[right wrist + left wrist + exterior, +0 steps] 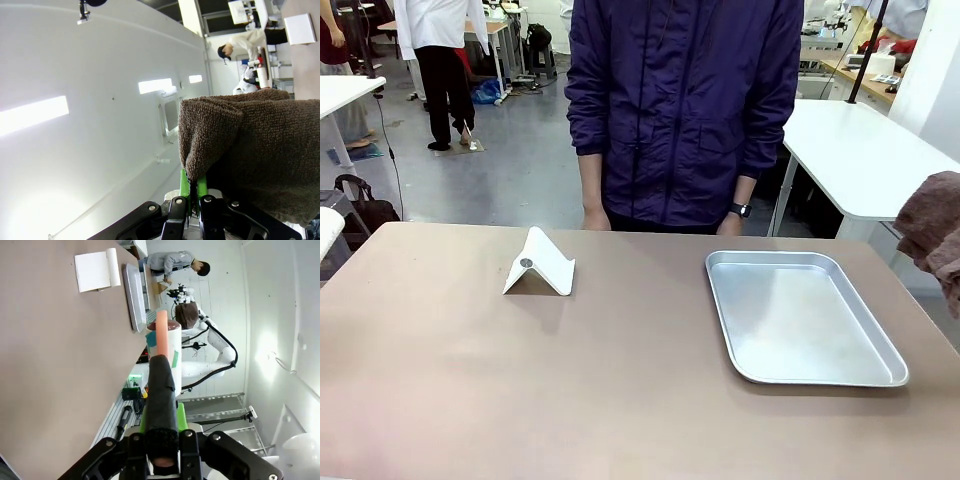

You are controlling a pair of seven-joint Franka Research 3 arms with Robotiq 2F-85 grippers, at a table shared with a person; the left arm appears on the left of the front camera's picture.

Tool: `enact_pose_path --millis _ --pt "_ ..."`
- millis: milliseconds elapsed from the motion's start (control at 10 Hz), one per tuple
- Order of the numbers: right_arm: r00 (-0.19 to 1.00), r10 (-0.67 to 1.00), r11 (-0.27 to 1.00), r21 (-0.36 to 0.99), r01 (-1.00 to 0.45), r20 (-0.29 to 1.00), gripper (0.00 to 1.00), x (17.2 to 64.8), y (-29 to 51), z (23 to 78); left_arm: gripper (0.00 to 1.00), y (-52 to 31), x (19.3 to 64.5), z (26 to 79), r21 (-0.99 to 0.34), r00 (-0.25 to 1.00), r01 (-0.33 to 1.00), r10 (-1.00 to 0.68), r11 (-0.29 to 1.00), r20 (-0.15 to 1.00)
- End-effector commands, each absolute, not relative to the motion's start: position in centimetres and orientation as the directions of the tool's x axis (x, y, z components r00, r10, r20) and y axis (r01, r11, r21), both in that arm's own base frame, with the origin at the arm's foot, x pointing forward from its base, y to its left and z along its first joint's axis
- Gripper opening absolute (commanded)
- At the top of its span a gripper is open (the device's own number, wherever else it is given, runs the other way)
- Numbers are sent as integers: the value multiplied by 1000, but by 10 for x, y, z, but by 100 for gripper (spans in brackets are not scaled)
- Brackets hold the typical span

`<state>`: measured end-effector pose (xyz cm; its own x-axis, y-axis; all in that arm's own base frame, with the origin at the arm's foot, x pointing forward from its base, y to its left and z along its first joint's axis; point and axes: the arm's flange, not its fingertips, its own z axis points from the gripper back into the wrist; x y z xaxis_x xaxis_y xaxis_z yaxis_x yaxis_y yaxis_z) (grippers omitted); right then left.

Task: Clean the surface of the table.
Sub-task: Clean the area not pointed to by the person.

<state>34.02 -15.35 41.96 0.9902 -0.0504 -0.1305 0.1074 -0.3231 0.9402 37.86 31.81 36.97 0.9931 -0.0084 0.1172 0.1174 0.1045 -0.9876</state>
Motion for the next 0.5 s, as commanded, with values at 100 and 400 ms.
enact_pose_path --millis 100,400 --pt "991 -56 -327 940 97 -122 6 340 -154 423 22 315 380 373 -993 994 111 -3 40 111" --pt "991 -56 -327 940 97 -122 6 340 -154 423 22 315 380 373 -993 994 111 -3 40 111"
